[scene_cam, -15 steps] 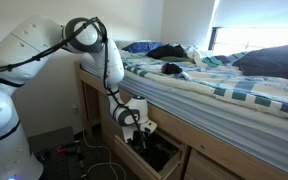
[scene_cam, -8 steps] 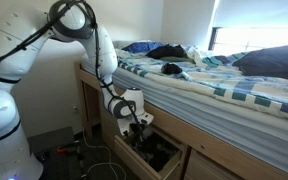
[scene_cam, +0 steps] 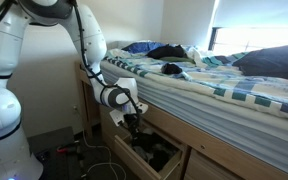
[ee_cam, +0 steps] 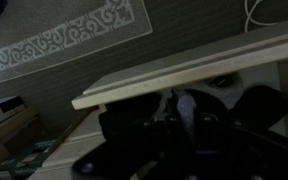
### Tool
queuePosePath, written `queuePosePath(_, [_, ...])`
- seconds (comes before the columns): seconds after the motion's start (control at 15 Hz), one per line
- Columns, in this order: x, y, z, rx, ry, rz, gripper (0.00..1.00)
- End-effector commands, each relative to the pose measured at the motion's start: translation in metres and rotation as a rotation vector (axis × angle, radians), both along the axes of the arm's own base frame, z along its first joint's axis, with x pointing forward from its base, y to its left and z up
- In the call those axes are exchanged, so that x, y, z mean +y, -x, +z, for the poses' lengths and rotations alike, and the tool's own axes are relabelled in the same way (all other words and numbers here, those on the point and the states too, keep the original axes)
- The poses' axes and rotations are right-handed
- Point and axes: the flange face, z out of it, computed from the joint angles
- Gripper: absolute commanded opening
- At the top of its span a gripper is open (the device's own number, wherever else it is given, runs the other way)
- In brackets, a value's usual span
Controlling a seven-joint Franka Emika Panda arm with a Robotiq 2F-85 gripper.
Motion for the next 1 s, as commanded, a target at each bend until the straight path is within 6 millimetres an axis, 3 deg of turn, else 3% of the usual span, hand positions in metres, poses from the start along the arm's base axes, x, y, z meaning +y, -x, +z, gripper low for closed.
queuePosePath(0.0, [0.0, 0.0, 0.004, -0.006, -0.003, 0.002, 0.12])
queuePosePath(0.27, [-0.002, 0.001, -0.002, 0.006, -0.001, -0.001, 0.12])
queuePosePath(0.33, [-0.002, 0.001, -0.003, 0.008, -0.001, 0.0, 0.03])
queuePosePath(0.4, [-0.001, 0.001, -0.002, 0.02, 0.009, -0.001, 0.03])
queuePosePath(0.73, [0.001, 0.012, 0.048, 0.006, 0.052, -0.001, 0.03])
queuePosePath(0.93, [0.006, 0.022, 0.088, -0.008, 0.136, -0.009, 0.03])
